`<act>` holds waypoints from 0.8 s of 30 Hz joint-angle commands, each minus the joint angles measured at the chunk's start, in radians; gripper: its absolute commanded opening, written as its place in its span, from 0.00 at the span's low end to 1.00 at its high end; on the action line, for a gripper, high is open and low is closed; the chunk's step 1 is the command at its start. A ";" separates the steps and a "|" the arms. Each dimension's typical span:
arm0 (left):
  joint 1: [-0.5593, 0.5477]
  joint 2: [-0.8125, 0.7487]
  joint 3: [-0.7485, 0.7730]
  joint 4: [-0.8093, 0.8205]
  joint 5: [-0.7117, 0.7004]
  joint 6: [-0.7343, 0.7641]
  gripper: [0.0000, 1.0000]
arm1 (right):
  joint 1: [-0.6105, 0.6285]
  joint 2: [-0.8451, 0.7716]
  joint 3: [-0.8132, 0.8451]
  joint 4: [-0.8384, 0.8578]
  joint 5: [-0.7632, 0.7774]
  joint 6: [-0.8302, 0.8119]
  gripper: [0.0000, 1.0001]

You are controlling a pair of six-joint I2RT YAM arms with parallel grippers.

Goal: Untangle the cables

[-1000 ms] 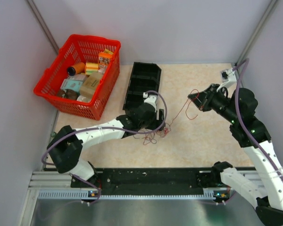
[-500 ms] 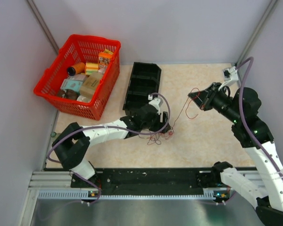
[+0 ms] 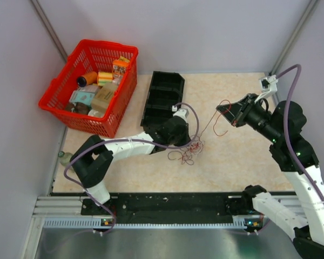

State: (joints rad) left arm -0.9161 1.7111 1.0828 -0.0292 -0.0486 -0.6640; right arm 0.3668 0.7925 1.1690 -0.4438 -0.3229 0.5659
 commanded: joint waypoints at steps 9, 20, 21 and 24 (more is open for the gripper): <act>0.034 -0.238 -0.153 -0.357 -0.441 -0.183 0.00 | 0.009 -0.030 0.374 -0.216 0.594 -0.248 0.00; 0.086 -0.370 -0.366 -0.387 -0.497 -0.223 0.00 | 0.009 0.025 0.662 -0.211 0.838 -0.403 0.00; 0.092 -0.373 -0.374 -0.397 -0.505 -0.227 0.00 | 0.009 0.033 0.688 -0.211 0.849 -0.425 0.00; 0.106 -0.390 -0.399 -0.402 -0.510 -0.236 0.00 | 0.009 0.069 0.797 -0.205 0.852 -0.451 0.00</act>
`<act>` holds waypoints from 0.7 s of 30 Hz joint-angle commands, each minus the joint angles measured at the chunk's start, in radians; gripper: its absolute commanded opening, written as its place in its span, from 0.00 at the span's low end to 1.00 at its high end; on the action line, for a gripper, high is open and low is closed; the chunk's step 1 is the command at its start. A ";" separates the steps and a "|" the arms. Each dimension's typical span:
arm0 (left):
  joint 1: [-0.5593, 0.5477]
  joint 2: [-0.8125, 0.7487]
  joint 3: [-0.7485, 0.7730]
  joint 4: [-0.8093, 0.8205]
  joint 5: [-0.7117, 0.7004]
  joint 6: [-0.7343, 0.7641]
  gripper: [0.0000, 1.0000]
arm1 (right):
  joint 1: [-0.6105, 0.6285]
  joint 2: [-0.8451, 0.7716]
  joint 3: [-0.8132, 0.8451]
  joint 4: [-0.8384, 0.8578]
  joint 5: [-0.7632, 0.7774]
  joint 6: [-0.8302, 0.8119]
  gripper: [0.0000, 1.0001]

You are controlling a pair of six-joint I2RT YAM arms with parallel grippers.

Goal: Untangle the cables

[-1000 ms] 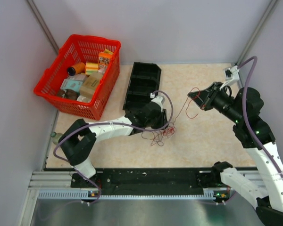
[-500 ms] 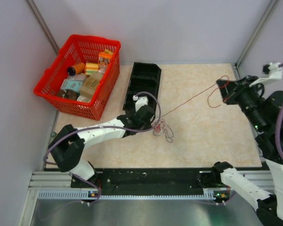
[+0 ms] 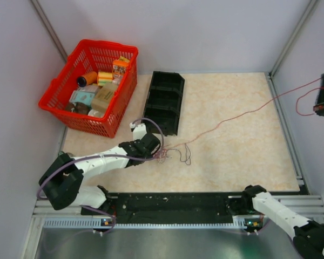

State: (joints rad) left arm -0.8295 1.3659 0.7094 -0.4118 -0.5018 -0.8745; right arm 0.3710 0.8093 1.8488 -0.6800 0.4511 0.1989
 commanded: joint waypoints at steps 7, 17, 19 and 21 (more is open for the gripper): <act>0.024 -0.076 -0.054 -0.015 -0.044 -0.023 0.00 | 0.005 0.163 0.366 0.046 -0.035 -0.081 0.00; 0.024 -0.281 -0.099 0.064 0.049 0.103 0.00 | 0.005 0.061 -0.080 0.092 -0.135 0.031 0.00; 0.024 -0.312 -0.097 0.053 0.058 0.120 0.00 | 0.005 0.062 -0.115 0.096 -0.129 0.028 0.00; 0.024 -0.339 -0.099 0.056 0.071 0.137 0.00 | 0.005 0.067 -0.120 0.099 -0.115 0.025 0.00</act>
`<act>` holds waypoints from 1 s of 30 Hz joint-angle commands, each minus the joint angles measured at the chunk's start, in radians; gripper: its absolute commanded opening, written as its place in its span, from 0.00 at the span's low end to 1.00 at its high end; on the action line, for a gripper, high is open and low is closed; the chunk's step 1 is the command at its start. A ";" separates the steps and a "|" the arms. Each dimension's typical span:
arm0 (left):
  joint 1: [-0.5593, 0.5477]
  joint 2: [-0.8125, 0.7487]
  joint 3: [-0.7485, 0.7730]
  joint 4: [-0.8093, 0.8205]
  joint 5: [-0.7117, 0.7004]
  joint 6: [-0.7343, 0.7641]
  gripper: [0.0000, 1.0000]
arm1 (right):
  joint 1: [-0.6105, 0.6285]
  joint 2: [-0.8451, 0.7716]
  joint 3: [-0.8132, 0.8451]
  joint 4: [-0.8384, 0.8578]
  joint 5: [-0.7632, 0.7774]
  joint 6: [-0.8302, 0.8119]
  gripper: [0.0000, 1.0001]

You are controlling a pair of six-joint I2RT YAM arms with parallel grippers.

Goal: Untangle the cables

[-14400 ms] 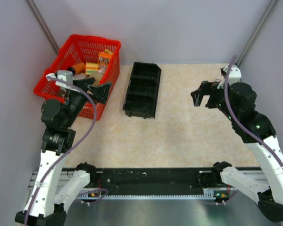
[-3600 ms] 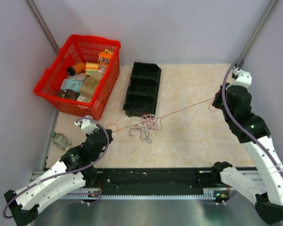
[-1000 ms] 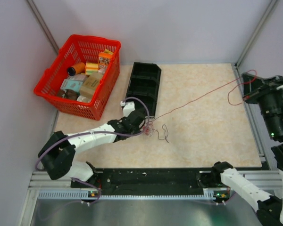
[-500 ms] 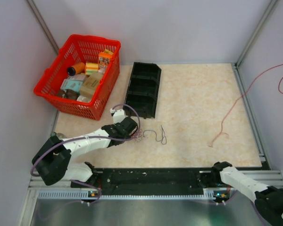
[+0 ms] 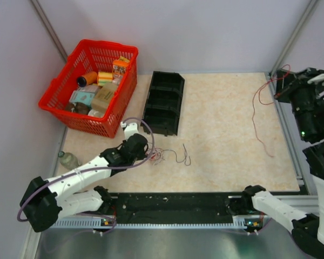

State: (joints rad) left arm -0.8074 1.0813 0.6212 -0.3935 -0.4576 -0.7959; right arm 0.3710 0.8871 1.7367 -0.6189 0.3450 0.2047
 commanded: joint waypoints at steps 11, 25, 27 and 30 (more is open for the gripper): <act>0.001 -0.184 0.006 0.096 0.257 0.208 0.48 | 0.005 -0.049 -0.244 0.028 -0.014 0.019 0.00; 0.002 -0.327 0.141 0.058 0.344 0.316 0.71 | 0.005 0.012 -0.394 -0.021 -0.020 0.047 0.00; 0.001 -0.327 0.156 0.062 0.349 0.327 0.72 | 0.005 0.045 -0.428 -0.019 -0.055 0.085 0.00; 0.002 -0.285 0.160 0.077 0.362 0.327 0.74 | 0.005 0.108 -0.500 -0.018 -0.153 0.151 0.00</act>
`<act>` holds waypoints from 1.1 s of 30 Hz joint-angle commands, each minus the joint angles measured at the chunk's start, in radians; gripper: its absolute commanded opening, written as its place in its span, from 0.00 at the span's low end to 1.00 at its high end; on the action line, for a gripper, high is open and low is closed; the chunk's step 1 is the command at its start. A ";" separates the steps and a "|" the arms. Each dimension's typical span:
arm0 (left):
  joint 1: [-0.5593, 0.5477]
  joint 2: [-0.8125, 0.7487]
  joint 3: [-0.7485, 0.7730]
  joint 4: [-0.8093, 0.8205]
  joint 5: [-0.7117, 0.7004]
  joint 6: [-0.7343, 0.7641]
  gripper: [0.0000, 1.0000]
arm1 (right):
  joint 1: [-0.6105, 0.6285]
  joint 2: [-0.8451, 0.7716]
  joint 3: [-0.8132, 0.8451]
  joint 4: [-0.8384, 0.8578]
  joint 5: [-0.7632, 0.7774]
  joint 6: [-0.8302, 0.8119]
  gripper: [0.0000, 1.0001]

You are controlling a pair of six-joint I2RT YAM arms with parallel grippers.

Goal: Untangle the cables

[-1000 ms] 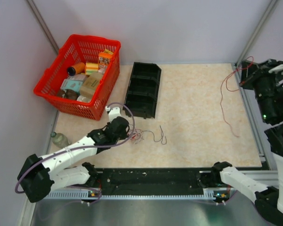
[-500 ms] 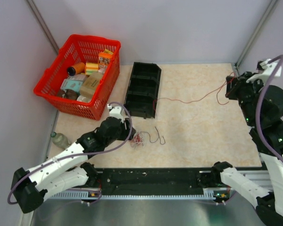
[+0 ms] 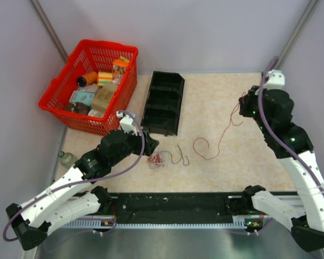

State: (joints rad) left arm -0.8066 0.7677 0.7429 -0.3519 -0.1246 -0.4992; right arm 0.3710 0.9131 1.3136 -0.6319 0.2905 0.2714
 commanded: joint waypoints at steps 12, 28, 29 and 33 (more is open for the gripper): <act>0.000 0.065 -0.095 0.123 0.072 -0.036 0.73 | 0.031 0.363 -0.349 0.037 -0.419 0.121 0.00; 0.001 0.084 -0.177 0.177 0.091 -0.082 0.73 | 0.169 0.602 -0.373 0.224 -0.360 0.128 0.17; 0.001 0.084 -0.177 0.176 0.092 -0.082 0.73 | 0.178 0.622 -0.369 0.225 -0.346 0.118 0.20; 0.001 0.082 -0.183 0.172 0.100 -0.085 0.73 | 0.207 0.668 -0.352 0.227 -0.297 0.094 0.29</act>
State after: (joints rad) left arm -0.8066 0.8474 0.5648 -0.2306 -0.0410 -0.5758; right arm 0.5480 1.5532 0.9127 -0.4469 -0.0685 0.3965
